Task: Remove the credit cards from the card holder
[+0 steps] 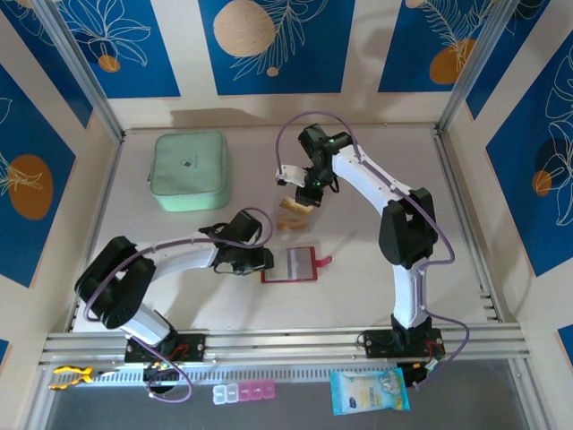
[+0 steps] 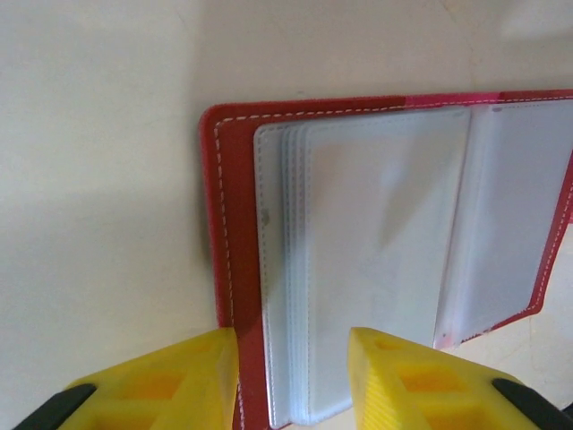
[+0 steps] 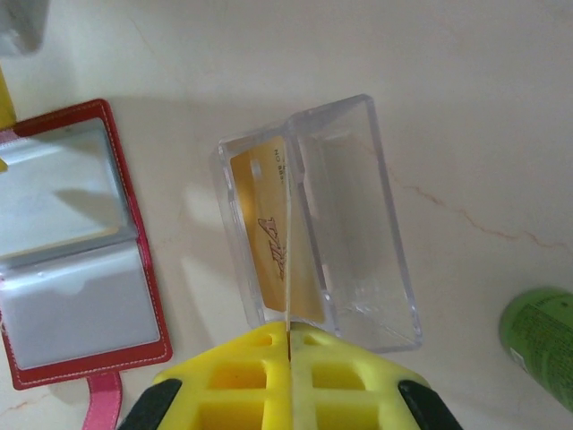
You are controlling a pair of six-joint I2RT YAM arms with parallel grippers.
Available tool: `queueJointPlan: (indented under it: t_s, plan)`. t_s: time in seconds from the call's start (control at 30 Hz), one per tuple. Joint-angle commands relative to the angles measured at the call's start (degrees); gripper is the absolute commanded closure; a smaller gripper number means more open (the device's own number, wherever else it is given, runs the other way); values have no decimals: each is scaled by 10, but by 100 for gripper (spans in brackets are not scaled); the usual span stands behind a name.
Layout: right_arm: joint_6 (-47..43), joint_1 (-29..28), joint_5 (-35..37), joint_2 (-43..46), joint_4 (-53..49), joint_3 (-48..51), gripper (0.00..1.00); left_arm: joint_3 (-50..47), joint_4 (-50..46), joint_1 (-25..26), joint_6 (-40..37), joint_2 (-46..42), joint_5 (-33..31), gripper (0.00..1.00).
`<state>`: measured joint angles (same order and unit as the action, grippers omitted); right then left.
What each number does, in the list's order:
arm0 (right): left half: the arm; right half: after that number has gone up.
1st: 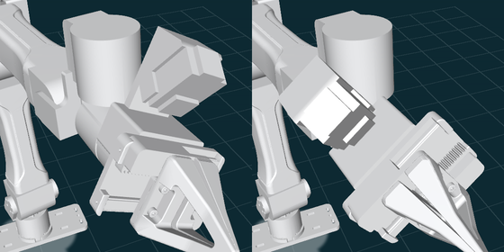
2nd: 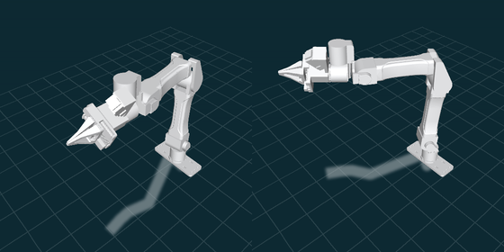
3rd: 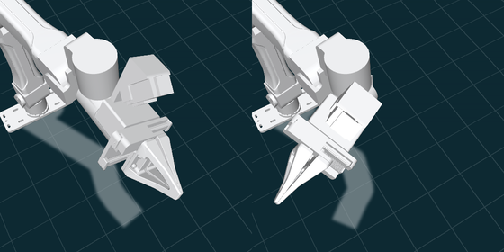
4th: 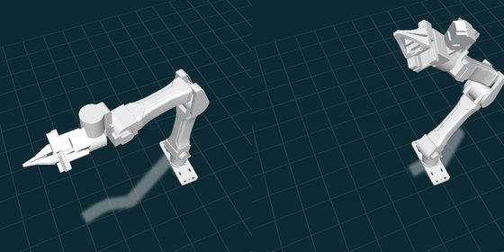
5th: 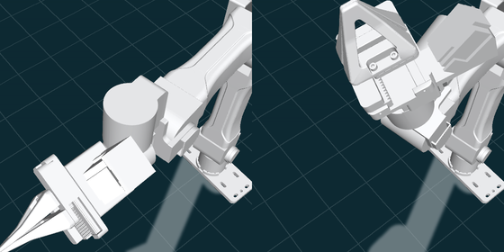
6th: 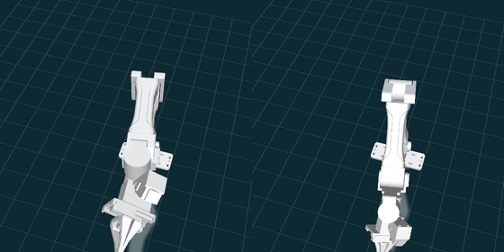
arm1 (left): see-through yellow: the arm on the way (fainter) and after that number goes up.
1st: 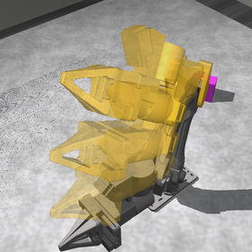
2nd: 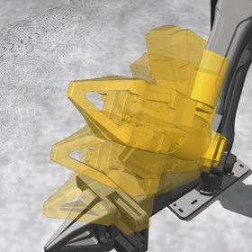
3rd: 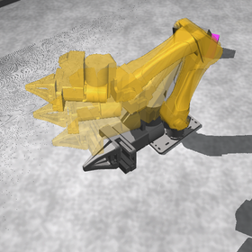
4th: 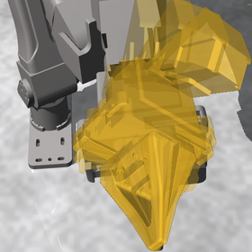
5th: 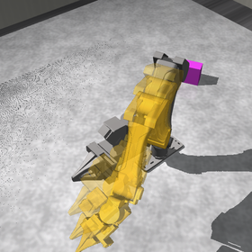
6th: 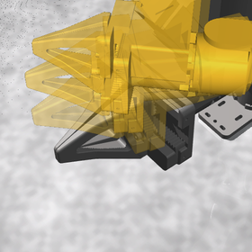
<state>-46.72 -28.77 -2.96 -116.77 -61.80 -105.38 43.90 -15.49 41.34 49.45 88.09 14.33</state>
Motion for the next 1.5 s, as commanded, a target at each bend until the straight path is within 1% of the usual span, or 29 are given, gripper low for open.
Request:
queueJointPlan:
  t_s: [0.0,0.13,0.27,0.33,0.43,0.6,0.7,0.8,0.93,1.07,1.17,1.27,1.33,1.4,1.47]
  plan:
    - [-33,-9,1,-23,-33,-19,100,-10,-10,-7,6,-19,-8,64]
    - [-41,-14,3,-49,-34,-27,100,-15,-10,-11,6,-24,-7,64]
    - [-35,-17,5,-54,-30,-30,83,-15,-9,-13,0,-27,-3,64]
    - [-28,-16,1,-45,-27,-29,79,-10,-8,-13,-4,-24,1,64]
    - [-14,-16,2,-19,-9,-12,77,-4,-1,-14,-7,-17,10,66]
    - [45,-16,-4,46,45,47,77,9,4,-13,-14,-1,19,74]
    - [127,-15,-21,91,91,93,77,11,14,-13,-14,11,28,78]
    - [244,-16,-55,138,152,151,77,9,26,-13,-10,24,39,80]
    - [466,-20,-136,207,281,265,79,6,32,-13,-8,30,43,80]
    - [652,-37,-148,270,415,400,82,3,23,-12,-8,12,27,80]
    - [741,-44,-137,296,447,459,83,7,8,-12,-10,-2,8,76]
    - [804,-50,-139,305,449,493,83,9,0,-15,-10,-12,-7,75]
    - [845,-56,-140,306,451,512,84,10,-5,-17,-9,-13,-14,77]
    - [877,-62,-155,299,453,523,84,14,-11,-20,-11,-7,-17,80]
    - [896,-67,-169,289,452,530,84,17,-12,-23,-13,2,-12,86]
